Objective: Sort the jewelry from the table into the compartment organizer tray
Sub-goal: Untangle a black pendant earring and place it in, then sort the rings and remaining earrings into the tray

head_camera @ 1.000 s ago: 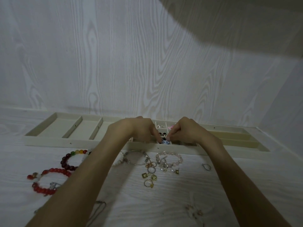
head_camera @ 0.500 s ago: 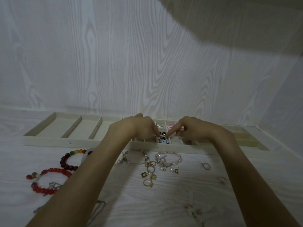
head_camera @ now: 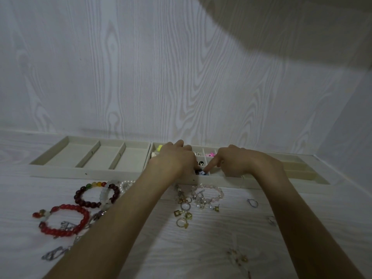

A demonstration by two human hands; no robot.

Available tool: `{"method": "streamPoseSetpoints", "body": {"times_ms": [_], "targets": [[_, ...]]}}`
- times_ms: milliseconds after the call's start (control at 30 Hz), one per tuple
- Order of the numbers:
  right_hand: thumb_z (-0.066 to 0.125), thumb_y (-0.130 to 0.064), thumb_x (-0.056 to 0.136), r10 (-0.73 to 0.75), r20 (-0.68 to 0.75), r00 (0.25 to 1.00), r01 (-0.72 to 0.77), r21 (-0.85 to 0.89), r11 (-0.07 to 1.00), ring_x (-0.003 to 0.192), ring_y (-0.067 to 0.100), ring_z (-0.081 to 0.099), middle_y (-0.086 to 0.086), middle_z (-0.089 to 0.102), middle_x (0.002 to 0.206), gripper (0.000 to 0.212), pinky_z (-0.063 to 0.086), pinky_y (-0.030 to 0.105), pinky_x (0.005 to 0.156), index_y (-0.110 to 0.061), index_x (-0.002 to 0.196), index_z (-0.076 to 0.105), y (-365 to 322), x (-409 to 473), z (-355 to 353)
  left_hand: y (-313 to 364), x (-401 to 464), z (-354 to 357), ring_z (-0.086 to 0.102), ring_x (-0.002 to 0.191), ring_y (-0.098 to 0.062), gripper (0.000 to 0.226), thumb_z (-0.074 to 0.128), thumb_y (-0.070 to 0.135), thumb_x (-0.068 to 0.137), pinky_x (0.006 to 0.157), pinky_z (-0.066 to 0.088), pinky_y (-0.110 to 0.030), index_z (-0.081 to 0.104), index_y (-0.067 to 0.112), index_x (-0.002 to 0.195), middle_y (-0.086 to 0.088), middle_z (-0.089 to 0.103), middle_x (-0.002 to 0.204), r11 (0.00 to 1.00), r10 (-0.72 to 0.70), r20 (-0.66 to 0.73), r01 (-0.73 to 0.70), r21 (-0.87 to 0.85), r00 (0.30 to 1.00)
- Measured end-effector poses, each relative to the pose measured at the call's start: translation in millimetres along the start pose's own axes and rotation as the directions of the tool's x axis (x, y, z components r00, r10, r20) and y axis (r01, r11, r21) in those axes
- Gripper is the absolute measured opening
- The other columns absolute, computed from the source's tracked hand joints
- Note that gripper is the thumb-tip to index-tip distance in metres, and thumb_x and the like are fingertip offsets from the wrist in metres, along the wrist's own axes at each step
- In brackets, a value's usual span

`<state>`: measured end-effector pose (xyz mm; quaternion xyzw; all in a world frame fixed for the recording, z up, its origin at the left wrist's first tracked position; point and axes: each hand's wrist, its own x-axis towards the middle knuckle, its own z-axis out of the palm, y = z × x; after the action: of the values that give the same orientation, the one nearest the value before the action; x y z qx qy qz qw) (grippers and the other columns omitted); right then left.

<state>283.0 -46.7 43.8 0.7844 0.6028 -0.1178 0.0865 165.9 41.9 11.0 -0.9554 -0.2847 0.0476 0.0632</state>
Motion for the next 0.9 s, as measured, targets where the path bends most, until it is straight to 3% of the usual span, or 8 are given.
{"method": "streamPoseSetpoints", "body": {"times_ms": [100, 367, 500, 667, 800, 900], "targets": [[0.040, -0.014, 0.098, 0.005, 0.011, 1.000, -0.005, 0.006, 1.000, 0.117, 0.022, 0.049, 0.001, 0.050, 0.139, 0.040, 0.037, 0.027, 0.087, -0.040, 0.122, 0.060, 0, 1, 2, -3, -1, 0, 0.037, 0.118, -0.021, 0.037, 0.043, 0.044, 0.097, 0.081, 0.028, -0.028, 0.050, 0.040, 0.134, 0.001, 0.047, 0.130, 0.998, 0.018, -0.001, -0.018, -0.054, 1.000], [0.037, 0.005, 0.088, -0.006, -0.114, 0.993, 0.016, 0.086, 0.996, 0.109, 0.019, 0.056, 0.002, 0.050, 0.139, 0.056, 0.042, 0.025, 0.080, -0.035, 0.110, 0.069, -1, -3, -4, -7, -4, -8, 0.038, 0.117, -0.017, 0.032, 0.053, 0.023, 0.093, 0.079, 0.032, -0.027, 0.064, 0.042, 0.116, 0.006, 0.050, 0.125, 0.956, 0.033, -0.051, -0.046, -0.288, 0.998], [0.046, -0.007, 0.093, -0.014, -0.059, 0.998, 0.020, 0.102, 0.995, 0.114, 0.019, 0.054, 0.000, 0.054, 0.135, 0.039, 0.039, 0.024, 0.082, -0.035, 0.109, 0.069, 0, -1, 0, -7, -2, -1, 0.040, 0.117, -0.019, 0.026, 0.051, 0.032, 0.095, 0.089, 0.034, -0.029, 0.065, 0.043, 0.113, 0.001, 0.051, 0.125, 0.956, 0.035, 0.012, -0.030, -0.292, 0.999], [0.037, 0.005, 0.088, -0.005, -0.093, 0.996, 0.014, 0.096, 0.995, 0.112, 0.020, 0.054, 0.000, 0.052, 0.137, 0.055, 0.039, 0.024, 0.080, -0.034, 0.109, 0.069, 1, 2, 0, -9, 0, -2, 0.041, 0.116, -0.018, 0.026, 0.052, 0.029, 0.094, 0.084, 0.034, -0.027, 0.066, 0.044, 0.111, 0.001, 0.051, 0.124, 0.952, 0.043, -0.008, -0.044, -0.304, 0.999], [0.045, -0.004, 0.092, -0.020, -0.040, 0.999, 0.026, 0.156, 0.987, 0.113, 0.020, 0.056, 0.003, 0.056, 0.133, 0.041, 0.045, 0.032, 0.095, -0.034, 0.105, 0.070, 3, 6, 6, -10, 1, 1, 0.040, 0.118, -0.020, 0.026, 0.051, 0.031, 0.095, 0.096, 0.036, -0.033, 0.066, 0.042, 0.113, -0.002, 0.052, 0.125, 0.948, 0.043, 0.029, -0.032, -0.317, 0.999], [0.040, 0.004, 0.089, -0.012, -0.102, 0.995, 0.029, 0.174, 0.984, 0.107, 0.020, 0.059, 0.005, 0.052, 0.138, 0.049, 0.048, 0.033, 0.093, -0.031, 0.104, 0.071, 5, 2, -2, -14, 3, 0, 0.042, 0.114, -0.018, 0.029, 0.054, 0.023, 0.092, 0.086, 0.039, -0.029, 0.068, 0.045, 0.106, 0.000, 0.054, 0.120, 0.926, 0.026, -0.012, -0.028, -0.377, 1.000]]}}
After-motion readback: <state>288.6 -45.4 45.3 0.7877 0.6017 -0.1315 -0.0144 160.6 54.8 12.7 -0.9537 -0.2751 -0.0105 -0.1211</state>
